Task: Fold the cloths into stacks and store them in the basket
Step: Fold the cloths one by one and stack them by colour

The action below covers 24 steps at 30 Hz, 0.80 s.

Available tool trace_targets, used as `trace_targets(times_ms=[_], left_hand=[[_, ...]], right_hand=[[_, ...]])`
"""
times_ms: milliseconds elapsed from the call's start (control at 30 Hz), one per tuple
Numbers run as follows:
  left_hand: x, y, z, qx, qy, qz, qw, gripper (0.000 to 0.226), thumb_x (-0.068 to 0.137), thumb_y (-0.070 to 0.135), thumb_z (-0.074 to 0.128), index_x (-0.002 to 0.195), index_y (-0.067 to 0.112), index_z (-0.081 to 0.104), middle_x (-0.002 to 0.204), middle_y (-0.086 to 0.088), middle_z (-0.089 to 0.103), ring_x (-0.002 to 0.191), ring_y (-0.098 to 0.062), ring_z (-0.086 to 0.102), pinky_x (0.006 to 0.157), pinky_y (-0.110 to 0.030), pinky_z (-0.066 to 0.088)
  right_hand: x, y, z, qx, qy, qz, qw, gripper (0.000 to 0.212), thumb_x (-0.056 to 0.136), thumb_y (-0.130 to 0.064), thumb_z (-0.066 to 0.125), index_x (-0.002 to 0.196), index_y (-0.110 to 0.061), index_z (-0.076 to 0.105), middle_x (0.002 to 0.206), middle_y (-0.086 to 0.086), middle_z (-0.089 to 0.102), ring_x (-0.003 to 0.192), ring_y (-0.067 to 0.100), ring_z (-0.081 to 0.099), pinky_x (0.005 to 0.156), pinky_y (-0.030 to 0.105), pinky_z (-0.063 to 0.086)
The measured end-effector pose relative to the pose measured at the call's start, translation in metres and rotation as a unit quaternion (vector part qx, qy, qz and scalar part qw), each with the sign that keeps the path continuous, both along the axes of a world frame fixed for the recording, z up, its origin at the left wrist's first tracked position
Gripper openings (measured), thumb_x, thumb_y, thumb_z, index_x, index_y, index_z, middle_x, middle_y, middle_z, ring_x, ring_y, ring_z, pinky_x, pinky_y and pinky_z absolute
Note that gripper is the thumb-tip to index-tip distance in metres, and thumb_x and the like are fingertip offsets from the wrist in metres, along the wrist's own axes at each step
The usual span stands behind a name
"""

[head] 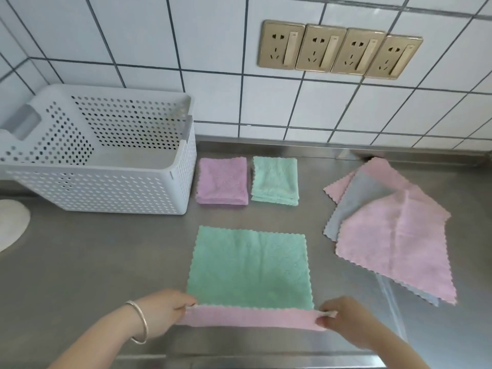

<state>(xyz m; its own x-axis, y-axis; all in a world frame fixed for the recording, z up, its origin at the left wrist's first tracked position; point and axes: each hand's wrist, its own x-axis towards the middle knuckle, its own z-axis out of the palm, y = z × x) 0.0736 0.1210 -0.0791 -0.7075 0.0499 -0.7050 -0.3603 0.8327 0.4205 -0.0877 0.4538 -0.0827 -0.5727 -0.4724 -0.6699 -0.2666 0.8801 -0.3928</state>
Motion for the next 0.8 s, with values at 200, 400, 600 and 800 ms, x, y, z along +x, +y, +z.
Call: trace_targets(times_ms=[200,400,600,800], left_hand=[[-0.014,-0.009,-0.015,0.030,0.000,0.083,0.996,0.029,0.092,0.010,0.039,0.073,0.031,0.046,0.081,0.003,0.054,0.072,-0.008,0.044,0.065,-0.022,0.033],[-0.046,-0.020,-0.036,0.041,0.102,0.279,0.954,0.022,0.088,0.020,0.047,0.066,0.018,0.050,0.071,-0.004,0.054,0.068,-0.017,0.045,0.064,-0.029,0.032],[-0.073,-0.022,-0.059,-0.080,0.136,0.301,0.940,0.024,0.092,0.022,0.044,0.109,0.018,0.061,0.112,-0.012,0.067,0.102,-0.032,0.060,0.078,-0.031,0.043],[-0.088,-0.025,-0.071,-0.139,0.137,0.300,0.934,0.027,0.093,0.026,0.043,0.114,0.012,0.055,0.115,-0.019,0.064,0.104,-0.037,0.058,0.083,-0.035,0.046]], right_hand=[[-0.005,-0.008,-0.012,-0.023,-0.017,-0.052,0.998,0.022,0.090,-0.026,0.057,0.069,-0.025,0.051,0.068,-0.007,0.052,0.059,0.004,0.045,0.054,0.016,0.032],[-0.029,-0.041,-0.036,-0.085,0.008,-0.191,0.978,0.009,0.090,-0.016,0.052,0.091,-0.017,0.060,0.084,0.001,0.065,0.082,0.021,0.059,0.070,0.028,0.043],[-0.045,-0.064,-0.051,-0.059,0.060,-0.236,0.968,0.020,0.092,-0.023,0.048,0.101,-0.009,0.060,0.094,0.009,0.065,0.087,0.026,0.057,0.070,0.029,0.041],[-0.050,-0.071,-0.060,-0.030,0.104,-0.249,0.963,0.023,0.093,-0.028,0.048,0.106,-0.012,0.058,0.101,0.013,0.067,0.096,0.031,0.060,0.072,0.032,0.043]])
